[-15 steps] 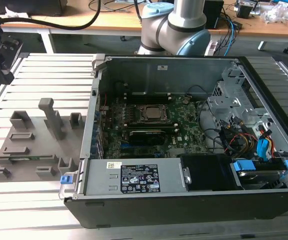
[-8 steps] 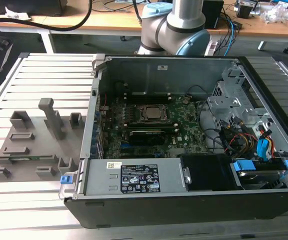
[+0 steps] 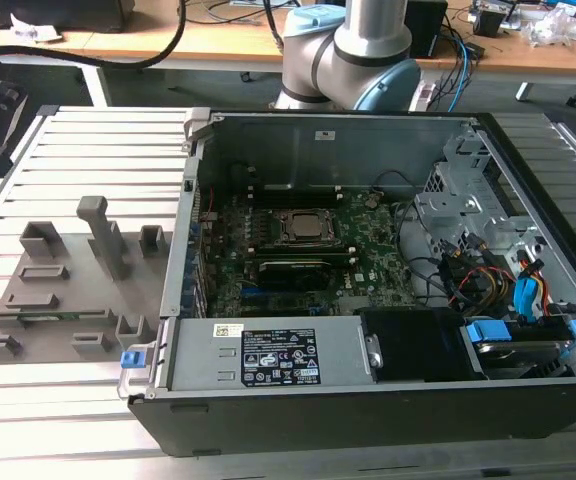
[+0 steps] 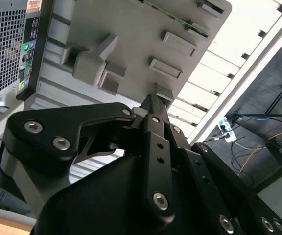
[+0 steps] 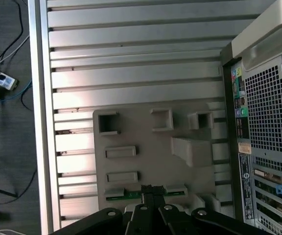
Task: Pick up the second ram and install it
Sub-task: 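Reach for the second ram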
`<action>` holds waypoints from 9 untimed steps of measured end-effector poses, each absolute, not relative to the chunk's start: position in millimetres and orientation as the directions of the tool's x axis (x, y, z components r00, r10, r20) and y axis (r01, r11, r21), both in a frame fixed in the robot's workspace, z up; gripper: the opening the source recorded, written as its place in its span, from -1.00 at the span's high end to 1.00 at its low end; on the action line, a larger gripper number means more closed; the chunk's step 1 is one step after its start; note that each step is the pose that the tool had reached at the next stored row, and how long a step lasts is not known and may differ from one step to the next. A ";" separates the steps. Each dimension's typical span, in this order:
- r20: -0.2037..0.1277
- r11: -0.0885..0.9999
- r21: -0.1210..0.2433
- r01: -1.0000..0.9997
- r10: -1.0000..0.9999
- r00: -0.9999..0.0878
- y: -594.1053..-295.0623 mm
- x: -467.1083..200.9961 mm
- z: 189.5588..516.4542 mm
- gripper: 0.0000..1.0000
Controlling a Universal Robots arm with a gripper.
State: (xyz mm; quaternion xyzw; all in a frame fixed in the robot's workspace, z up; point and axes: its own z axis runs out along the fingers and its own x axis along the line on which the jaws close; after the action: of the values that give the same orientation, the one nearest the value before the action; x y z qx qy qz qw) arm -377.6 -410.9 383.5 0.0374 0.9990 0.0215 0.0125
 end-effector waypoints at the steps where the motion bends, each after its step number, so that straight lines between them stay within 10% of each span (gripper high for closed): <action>1: -0.023 0.996 0.044 0.074 0.075 -0.997 -414.0 -377.6 383.0 0.79; 9: -0.023 0.996 0.044 0.074 0.075 -0.997 -426.8 -377.6 381.2 0.79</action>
State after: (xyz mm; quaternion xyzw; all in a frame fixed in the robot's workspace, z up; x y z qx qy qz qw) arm -377.6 -426.8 381.2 0.0374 0.9990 0.0215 0.0125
